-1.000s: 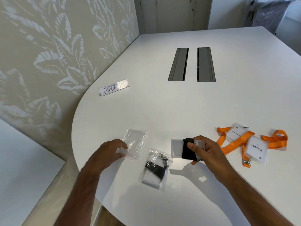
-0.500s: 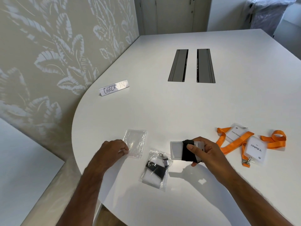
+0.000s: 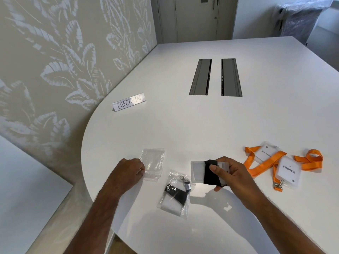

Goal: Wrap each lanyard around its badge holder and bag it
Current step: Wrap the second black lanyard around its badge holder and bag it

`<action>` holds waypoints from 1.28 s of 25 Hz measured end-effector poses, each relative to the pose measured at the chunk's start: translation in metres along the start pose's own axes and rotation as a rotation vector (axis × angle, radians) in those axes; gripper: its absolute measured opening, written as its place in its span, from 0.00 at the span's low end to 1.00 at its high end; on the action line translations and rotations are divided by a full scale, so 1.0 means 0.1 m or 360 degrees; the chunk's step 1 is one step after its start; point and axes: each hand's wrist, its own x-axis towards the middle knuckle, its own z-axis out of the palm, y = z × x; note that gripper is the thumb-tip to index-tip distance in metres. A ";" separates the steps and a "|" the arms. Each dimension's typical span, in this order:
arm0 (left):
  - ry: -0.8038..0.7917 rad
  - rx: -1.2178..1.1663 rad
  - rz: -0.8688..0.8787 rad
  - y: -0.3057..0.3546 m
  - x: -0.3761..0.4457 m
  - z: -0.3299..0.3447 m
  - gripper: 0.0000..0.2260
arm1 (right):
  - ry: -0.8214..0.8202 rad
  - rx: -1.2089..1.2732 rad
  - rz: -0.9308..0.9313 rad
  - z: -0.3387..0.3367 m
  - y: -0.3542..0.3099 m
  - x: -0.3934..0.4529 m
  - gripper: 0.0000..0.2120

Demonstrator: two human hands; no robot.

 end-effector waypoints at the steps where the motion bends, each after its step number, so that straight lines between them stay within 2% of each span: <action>1: 0.0050 0.0004 0.0031 0.01 0.00 -0.01 0.04 | 0.0006 0.0003 0.0007 0.00 -0.01 0.00 0.11; 11: 0.0632 -0.0028 0.0085 0.36 0.23 -0.18 0.04 | 0.0040 0.0100 0.0040 0.14 -0.22 0.00 0.12; 14: 0.0681 -0.0116 0.0069 0.57 0.30 -0.24 0.05 | 0.0007 0.0209 0.0034 0.18 -0.32 0.00 0.09; 18: 0.0637 -0.0406 -0.0062 0.87 0.37 -0.26 0.05 | 0.0012 0.0281 0.0043 0.22 -0.42 0.00 0.11; 23: 0.0601 -0.0677 -0.0141 1.24 0.41 -0.24 0.06 | 0.0074 0.0156 0.0010 0.19 -0.49 0.00 0.08; 32: 0.0769 -0.0476 -0.0053 1.62 0.48 -0.19 0.10 | 0.0288 0.0024 -0.0002 0.08 -0.48 -0.03 0.12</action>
